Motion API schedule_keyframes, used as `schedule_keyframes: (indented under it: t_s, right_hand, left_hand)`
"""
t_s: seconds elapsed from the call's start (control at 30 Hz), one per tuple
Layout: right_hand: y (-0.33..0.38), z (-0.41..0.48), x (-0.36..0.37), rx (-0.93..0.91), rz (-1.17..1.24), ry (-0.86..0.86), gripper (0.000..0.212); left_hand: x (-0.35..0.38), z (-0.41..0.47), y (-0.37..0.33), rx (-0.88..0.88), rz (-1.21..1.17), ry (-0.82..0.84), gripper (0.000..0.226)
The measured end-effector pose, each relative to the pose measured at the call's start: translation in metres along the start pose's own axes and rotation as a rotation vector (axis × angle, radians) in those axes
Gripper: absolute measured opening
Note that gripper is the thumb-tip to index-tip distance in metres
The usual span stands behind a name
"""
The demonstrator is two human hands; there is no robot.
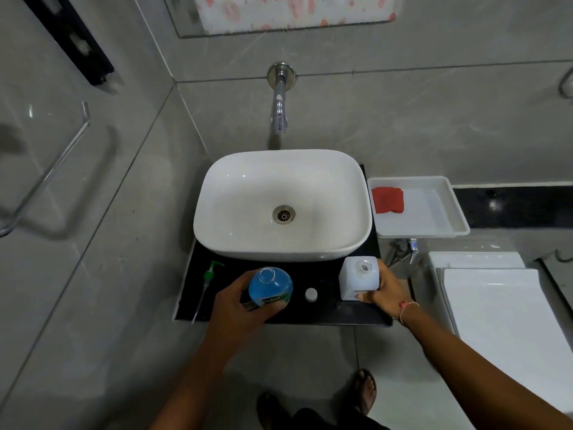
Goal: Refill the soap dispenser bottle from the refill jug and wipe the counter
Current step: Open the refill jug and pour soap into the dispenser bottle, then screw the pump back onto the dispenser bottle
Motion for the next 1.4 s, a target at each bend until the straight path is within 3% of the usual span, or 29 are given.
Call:
schedule_keyframes:
  t_s: [0.17,0.3,0.4,0.53,0.77,1.0,1.23,1.3,1.4]
  right_hand:
    - [0.005,-0.018,0.002,0.055,0.028,-0.012,0.097]
    - [-0.007,-0.074,0.025,0.25,0.033,-0.354,0.046]
    - [-0.009,-0.097,0.078,0.223,0.052,-0.183,0.042]
    - [0.024,-0.061,0.129,0.045,0.012,0.06,0.042]
    - [0.059,0.028,0.149,-0.058,-0.311,0.102,0.074]
    - [0.059,0.06,0.163,-0.028,-0.433,0.139,0.069]
    - [0.063,0.064,0.179,-0.04,-0.437,0.051,0.065]
    - [0.063,0.065,0.182,-0.016,-0.416,0.037,0.065]
    - [0.064,0.068,0.187,0.008,-0.372,0.04,0.067]
  left_hand:
    - [-0.003,0.001,0.009,-0.005,-0.001,0.003,0.049]
    - [-0.006,0.004,0.024,-0.026,-0.002,0.013,0.051]
    - [-0.008,0.011,0.04,-0.059,0.007,0.034,0.053]
    - [-0.014,0.03,0.062,-0.102,0.065,0.069,0.058]
    - [-0.033,0.061,0.12,-0.223,0.124,0.152,0.056]
    - [-0.043,0.074,0.152,-0.271,0.128,0.177,0.057]
    - [-0.047,0.073,0.144,-0.287,0.137,0.296,0.07]
    - [-0.055,0.068,0.14,-0.321,0.191,0.23,0.071]
    - [-0.085,0.053,0.134,-0.328,0.414,-0.165,0.051]
Point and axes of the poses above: each hand's wrist, its own z-axis towards the middle knuckle, its own x-axis out of the palm, y = z × x, the point moved 3 cm from there along z, towards the middle knuckle, and after that the axes turned 13 degrees about y, right-handed, at the moved point
